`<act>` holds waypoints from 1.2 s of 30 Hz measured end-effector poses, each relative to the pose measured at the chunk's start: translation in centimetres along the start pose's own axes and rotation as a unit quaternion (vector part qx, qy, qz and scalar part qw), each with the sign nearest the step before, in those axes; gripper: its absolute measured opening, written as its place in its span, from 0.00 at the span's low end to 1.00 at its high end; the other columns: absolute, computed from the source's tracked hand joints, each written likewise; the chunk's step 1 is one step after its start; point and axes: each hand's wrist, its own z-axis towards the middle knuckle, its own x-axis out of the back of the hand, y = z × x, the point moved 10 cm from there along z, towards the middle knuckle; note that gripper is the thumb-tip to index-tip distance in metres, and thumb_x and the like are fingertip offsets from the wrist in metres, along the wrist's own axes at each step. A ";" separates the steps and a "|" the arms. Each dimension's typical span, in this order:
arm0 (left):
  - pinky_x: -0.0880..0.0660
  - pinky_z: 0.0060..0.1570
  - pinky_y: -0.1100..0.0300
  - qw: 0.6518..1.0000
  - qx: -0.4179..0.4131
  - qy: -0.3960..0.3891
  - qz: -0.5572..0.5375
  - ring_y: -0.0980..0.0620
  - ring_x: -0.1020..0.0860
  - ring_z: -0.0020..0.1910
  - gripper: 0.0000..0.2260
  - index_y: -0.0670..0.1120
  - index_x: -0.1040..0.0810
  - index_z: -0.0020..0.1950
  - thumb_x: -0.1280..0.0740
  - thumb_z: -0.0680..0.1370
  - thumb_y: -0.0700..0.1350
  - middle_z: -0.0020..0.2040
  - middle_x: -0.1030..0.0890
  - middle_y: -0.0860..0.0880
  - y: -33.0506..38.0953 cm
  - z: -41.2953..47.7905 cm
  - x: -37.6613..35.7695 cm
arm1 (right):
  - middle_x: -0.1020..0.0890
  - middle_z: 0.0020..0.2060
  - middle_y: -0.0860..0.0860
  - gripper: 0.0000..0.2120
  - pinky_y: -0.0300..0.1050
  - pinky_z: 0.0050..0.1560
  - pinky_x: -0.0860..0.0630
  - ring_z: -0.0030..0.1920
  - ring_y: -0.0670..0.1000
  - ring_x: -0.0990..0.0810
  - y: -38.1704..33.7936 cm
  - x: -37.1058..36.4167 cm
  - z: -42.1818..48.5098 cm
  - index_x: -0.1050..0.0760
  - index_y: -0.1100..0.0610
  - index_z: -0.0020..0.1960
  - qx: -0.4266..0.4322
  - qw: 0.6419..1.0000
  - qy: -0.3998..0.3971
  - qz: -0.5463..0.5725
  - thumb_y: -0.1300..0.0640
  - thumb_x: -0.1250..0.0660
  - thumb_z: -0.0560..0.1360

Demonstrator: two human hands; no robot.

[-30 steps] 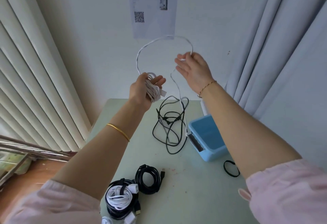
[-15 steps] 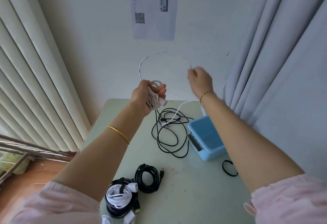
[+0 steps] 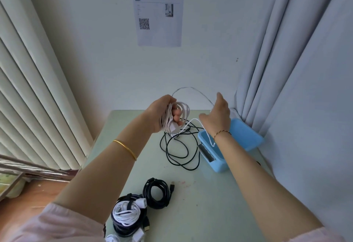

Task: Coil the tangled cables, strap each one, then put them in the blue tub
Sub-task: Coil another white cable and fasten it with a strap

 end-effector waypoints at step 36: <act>0.27 0.31 0.62 0.949 -0.144 -0.068 0.272 0.46 0.25 0.32 0.17 0.43 0.30 0.38 0.43 0.82 0.51 0.30 0.26 0.45 0.5 0.0 -1.2 | 0.18 0.42 0.46 0.16 0.30 0.43 0.30 0.41 0.35 0.25 -8.5 1.7 0.8 0.17 0.56 0.44 0.151 0.972 -0.121 0.134 0.68 0.41 0.73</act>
